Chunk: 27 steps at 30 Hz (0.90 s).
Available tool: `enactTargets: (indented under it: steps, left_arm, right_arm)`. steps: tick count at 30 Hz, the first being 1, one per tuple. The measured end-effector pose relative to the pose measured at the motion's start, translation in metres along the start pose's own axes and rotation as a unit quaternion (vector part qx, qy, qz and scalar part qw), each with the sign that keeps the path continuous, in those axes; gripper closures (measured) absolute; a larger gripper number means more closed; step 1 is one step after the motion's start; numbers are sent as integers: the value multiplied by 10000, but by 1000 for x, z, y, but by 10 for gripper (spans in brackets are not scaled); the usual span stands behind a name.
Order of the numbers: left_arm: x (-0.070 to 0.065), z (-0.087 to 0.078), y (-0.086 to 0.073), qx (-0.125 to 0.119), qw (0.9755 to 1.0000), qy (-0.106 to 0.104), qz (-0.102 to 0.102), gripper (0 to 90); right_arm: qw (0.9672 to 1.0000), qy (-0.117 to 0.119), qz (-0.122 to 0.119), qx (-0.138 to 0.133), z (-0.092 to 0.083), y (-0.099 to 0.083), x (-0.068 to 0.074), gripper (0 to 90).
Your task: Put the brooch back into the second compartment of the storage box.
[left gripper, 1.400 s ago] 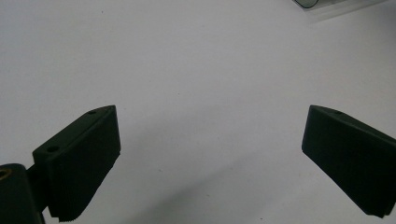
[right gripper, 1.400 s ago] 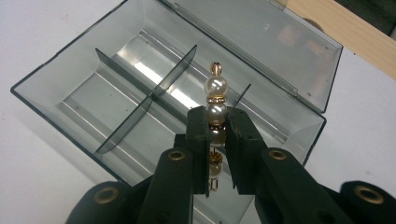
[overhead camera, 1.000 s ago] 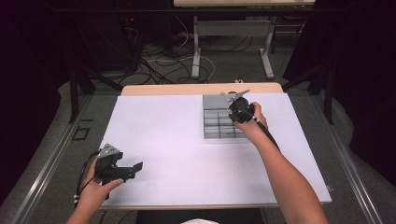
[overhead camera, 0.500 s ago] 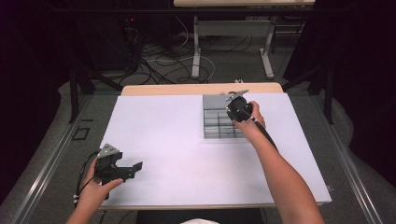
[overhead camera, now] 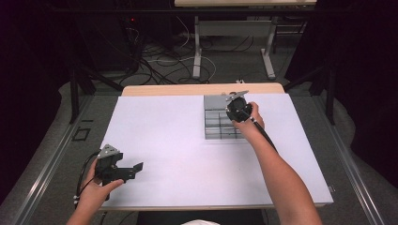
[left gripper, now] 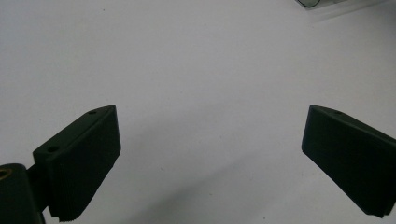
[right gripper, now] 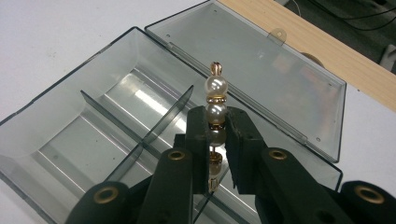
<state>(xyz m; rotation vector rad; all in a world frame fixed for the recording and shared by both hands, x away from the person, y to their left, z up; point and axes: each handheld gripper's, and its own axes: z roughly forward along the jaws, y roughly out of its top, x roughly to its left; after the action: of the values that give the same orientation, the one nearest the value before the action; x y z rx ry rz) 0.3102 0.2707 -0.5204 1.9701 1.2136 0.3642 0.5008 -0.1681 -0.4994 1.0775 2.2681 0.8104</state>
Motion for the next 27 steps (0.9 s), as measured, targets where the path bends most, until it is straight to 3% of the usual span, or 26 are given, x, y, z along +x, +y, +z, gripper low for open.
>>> enactTargets:
  steps: [9, 20, 23, 27]
  left_arm:
    - [0, -1, 0, -7, 10000, 1, -4, 43]
    - [0, 0, -1, -27, 10000, 15, -2, 44]
    - [0, 0, -1, -50, 10000, 32, -10, 44]
    - [1, -1, -1, -4, 10000, 18, 13, 44]
  right_arm:
    - [9999, 25, 64, 82, 9, -1, 4, 803]
    - [9999, -15, -69, 104, 16, -4, 1, 799]
    - [9998, 11, -98, 194, 16, -4, 1, 763]
    - [10000, -2, -64, 73, 16, -3, 3, 699]
